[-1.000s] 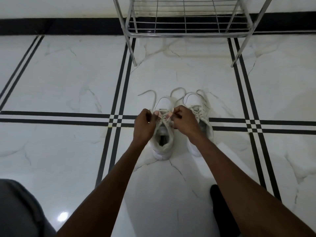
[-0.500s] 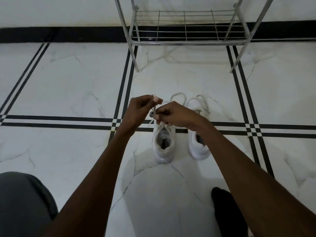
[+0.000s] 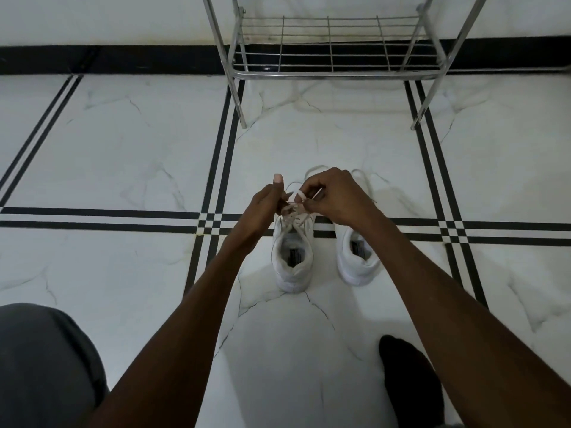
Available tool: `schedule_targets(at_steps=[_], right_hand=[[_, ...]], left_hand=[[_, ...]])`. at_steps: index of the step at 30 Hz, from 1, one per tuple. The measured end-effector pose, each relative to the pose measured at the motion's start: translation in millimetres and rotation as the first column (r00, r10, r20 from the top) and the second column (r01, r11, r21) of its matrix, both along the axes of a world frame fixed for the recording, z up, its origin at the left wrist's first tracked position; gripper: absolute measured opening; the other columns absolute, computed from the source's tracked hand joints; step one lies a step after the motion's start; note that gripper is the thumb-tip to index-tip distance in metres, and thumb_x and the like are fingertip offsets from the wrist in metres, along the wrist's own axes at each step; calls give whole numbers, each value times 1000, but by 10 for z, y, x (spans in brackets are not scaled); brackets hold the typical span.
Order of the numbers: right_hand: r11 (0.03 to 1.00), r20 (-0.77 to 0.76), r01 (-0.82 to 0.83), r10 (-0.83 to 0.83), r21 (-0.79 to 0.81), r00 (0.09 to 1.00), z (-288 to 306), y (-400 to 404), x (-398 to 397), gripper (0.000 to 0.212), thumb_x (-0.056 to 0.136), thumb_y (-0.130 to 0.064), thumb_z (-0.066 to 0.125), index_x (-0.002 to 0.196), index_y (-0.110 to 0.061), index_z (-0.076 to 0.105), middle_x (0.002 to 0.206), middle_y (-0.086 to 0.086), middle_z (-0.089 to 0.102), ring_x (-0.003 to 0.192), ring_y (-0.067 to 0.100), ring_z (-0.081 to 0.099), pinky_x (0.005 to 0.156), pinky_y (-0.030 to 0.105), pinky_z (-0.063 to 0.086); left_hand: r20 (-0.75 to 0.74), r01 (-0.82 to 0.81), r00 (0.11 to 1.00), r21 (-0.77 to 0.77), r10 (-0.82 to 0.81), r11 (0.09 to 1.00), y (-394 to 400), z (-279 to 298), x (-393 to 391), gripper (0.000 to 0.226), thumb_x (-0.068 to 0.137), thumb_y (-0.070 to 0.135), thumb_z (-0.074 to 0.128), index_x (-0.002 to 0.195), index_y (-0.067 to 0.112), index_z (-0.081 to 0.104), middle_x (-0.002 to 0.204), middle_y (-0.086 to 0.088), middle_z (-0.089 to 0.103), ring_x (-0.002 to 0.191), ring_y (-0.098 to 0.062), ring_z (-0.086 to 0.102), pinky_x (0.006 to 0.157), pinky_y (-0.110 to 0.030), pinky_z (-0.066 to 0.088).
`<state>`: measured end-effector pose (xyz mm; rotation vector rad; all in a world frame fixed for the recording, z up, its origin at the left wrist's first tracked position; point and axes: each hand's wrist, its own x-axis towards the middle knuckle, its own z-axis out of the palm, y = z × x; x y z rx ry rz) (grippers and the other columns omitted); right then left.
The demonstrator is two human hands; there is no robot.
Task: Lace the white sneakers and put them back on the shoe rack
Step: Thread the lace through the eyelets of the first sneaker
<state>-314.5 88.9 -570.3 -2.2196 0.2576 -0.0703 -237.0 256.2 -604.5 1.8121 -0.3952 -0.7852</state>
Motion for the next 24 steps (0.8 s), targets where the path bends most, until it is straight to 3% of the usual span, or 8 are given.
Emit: schedule_targets(at_steps=[2, 4, 7, 9, 12, 18, 22, 24], right_hand=[[996, 78, 72, -68, -46, 995, -68, 28, 14, 8, 75, -12, 80, 81, -17, 80, 72, -10, 73, 64, 1, 69, 70, 28, 60], [990, 86, 136, -137, 22, 987, -110, 39, 24, 6, 75, -14, 82, 81, -15, 80, 77, -3, 77, 69, 8, 73, 74, 33, 62], [969, 40, 191, -200, 159, 979, -118, 22, 46, 10, 74, -18, 84, 82, -15, 80, 82, 1, 79, 75, 10, 74, 70, 29, 58], [945, -1, 207, -213, 252, 977, -111, 6, 40, 14, 73, -20, 85, 85, -16, 81, 83, 0, 79, 74, 7, 72, 63, 21, 50], [916, -56, 234, -228, 327, 972, -140, 6, 4, 17, 73, -22, 87, 88, -15, 81, 84, 1, 79, 75, 6, 72, 59, 13, 47], [847, -117, 331, -311, 416, 943, -184, -25, -92, 13, 77, -15, 84, 72, -24, 75, 95, 4, 80, 90, 14, 75, 57, 11, 47], [871, -188, 389, -346, 299, 919, -286, -107, -107, 8, 76, -24, 84, 78, -18, 79, 92, 3, 79, 91, 16, 74, 67, 27, 54], [884, -200, 468, -459, -4, 865, -387, -226, -139, 14, 76, -25, 82, 77, -11, 79, 88, 7, 78, 88, 20, 71, 70, 30, 52]], left_hand=[[19, 11, 1000, 10, -11, 1000, 2, -4, -19, 63, 106, 58, 29, 106, 9, 67, 108, -10, 74, 102, -18, 67, 86, -27, 46], [83, -5, 997, 36, 2, 999, 25, 8, -16, 52, 107, 53, 35, 126, 15, 66, 124, -3, 71, 118, -17, 65, 88, -23, 46], [336, -31, 941, 195, -37, 980, 127, -70, 75, 47, 100, 57, 47, 142, 37, 48, 139, 0, 64, 133, -20, 56, 106, -43, 43], [492, -110, 868, 310, -61, 944, 220, -186, 173, 36, 94, 56, 50, 128, 45, 52, 127, 3, 69, 125, -23, 60, 108, -60, 40], [589, -218, 808, 277, 14, 936, 308, -188, 204, 11, 97, 44, 62, 103, 36, 66, 111, 6, 72, 116, -24, 62, 105, -61, 40], [619, -378, 771, 256, 150, 890, 454, -63, 222, 23, 99, 44, 61, 102, 21, 66, 134, -3, 58, 136, -32, 42, 109, -62, 29], [627, -424, 763, 308, 153, 852, 593, -150, 304, 19, 94, 40, 68, 94, 21, 68, 133, -7, 58, 134, -35, 45, 109, -63, 31], [620, -494, 769, 422, 155, 760, 725, -228, 283, 21, 93, 36, 68, 99, 16, 71, 131, -11, 59, 133, -40, 44, 108, -61, 30]])
